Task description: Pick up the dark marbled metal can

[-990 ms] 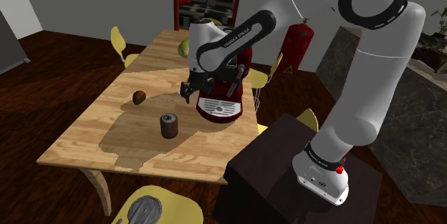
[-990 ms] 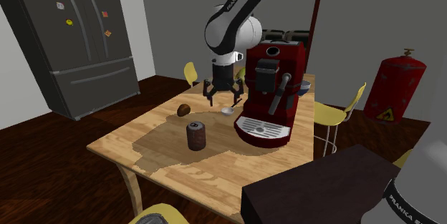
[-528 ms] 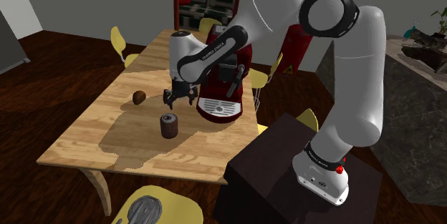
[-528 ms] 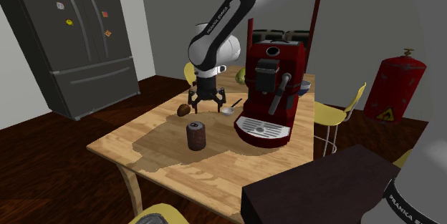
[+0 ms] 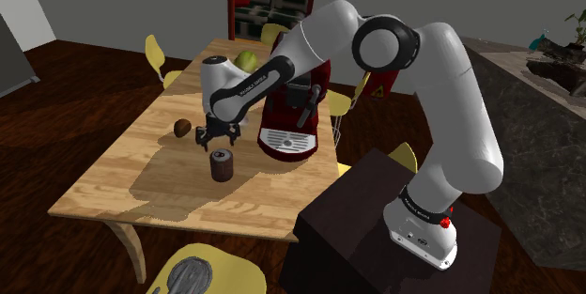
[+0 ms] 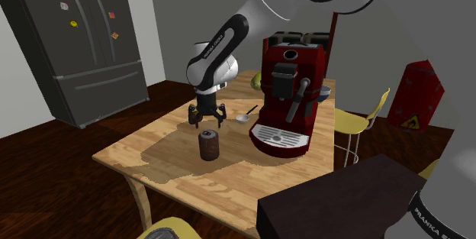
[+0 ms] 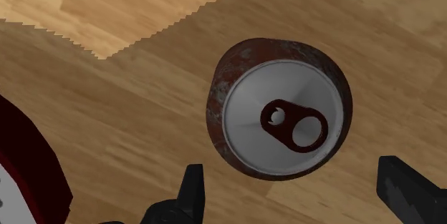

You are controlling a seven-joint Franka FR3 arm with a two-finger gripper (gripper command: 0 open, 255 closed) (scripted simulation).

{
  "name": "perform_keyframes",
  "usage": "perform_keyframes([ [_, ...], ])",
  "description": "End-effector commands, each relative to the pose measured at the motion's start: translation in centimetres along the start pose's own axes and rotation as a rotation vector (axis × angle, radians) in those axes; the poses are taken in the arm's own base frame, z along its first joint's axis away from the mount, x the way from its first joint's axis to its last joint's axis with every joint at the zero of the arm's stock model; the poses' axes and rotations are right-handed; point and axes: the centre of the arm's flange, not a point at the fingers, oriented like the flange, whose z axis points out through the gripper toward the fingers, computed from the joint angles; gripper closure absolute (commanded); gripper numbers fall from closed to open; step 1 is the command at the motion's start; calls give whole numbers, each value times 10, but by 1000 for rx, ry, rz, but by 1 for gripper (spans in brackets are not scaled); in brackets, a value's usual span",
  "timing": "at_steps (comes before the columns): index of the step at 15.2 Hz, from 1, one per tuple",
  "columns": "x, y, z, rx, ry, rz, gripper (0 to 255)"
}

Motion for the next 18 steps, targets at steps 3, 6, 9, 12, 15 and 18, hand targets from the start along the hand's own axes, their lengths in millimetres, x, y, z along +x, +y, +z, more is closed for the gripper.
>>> perform_keyframes([
  [3,0,1,21,0,1,1,0],
  [6,0,1,34,0,1,1,0],
  [9,0,1,34,0,1,1,255],
  [12,-1,1,34,0,1,1,255],
  [15,0,1,34,0,1,1,255],
  [18,0,1,29,0,1,1,255],
])
